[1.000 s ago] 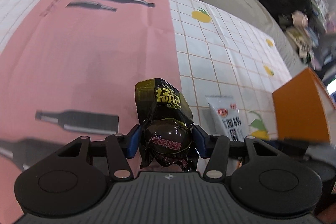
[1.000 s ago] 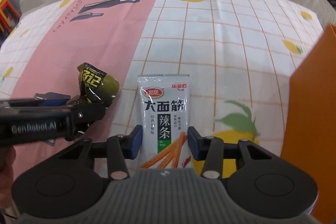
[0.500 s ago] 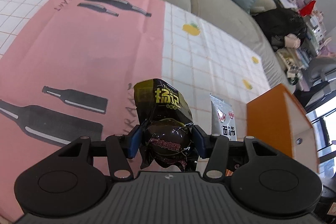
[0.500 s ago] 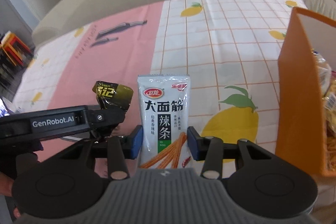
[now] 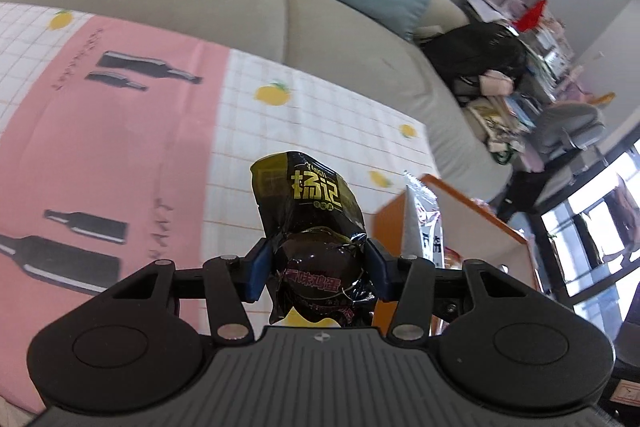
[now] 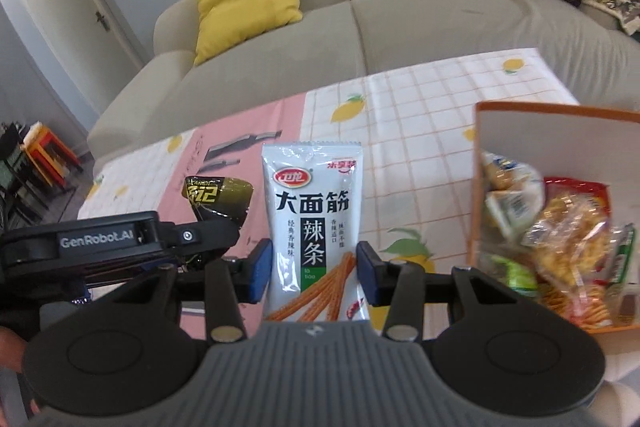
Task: Organize snacks
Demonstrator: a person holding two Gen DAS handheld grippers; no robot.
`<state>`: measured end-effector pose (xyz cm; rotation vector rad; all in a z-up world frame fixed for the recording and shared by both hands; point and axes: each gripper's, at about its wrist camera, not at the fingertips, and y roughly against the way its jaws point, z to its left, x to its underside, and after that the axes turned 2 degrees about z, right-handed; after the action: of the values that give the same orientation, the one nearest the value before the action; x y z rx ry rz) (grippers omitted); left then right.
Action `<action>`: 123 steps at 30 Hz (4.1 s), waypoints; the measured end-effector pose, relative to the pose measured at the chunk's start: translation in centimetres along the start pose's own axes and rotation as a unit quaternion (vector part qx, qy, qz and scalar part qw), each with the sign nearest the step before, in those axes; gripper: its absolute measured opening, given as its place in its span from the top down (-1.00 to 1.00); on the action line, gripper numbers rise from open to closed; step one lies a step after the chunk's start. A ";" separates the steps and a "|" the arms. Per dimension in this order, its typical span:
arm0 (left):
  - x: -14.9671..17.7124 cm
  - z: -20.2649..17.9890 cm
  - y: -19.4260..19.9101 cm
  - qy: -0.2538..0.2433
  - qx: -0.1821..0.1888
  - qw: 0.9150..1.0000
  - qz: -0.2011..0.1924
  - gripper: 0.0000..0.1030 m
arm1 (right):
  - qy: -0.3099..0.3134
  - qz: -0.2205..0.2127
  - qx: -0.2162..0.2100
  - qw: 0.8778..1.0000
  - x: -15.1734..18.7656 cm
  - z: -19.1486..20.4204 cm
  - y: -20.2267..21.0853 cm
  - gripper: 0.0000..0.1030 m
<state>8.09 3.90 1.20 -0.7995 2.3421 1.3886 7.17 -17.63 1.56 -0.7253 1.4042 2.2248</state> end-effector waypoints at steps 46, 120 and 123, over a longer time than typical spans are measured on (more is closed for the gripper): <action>1.7 -20.4 -20.5 -0.217 0.083 0.957 0.175 0.03 | 0.056 0.092 0.231 0.967 -4.8 -22.9 0.7 0.16; 4.3 -14.6 8.3 -0.302 -0.061 0.943 -0.122 -0.39 | 0.043 -0.139 0.197 0.969 0.4 -2.1 16.0 -0.47; 5.2 -13.6 8.9 -0.288 -0.064 0.946 -0.133 -0.40 | 0.052 -0.154 0.198 0.967 2.2 -0.5 16.3 -0.48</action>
<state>-1.08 -6.20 11.42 -0.6054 1.6509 1.4267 -4.04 -24.62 11.37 -0.8567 1.5970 1.6251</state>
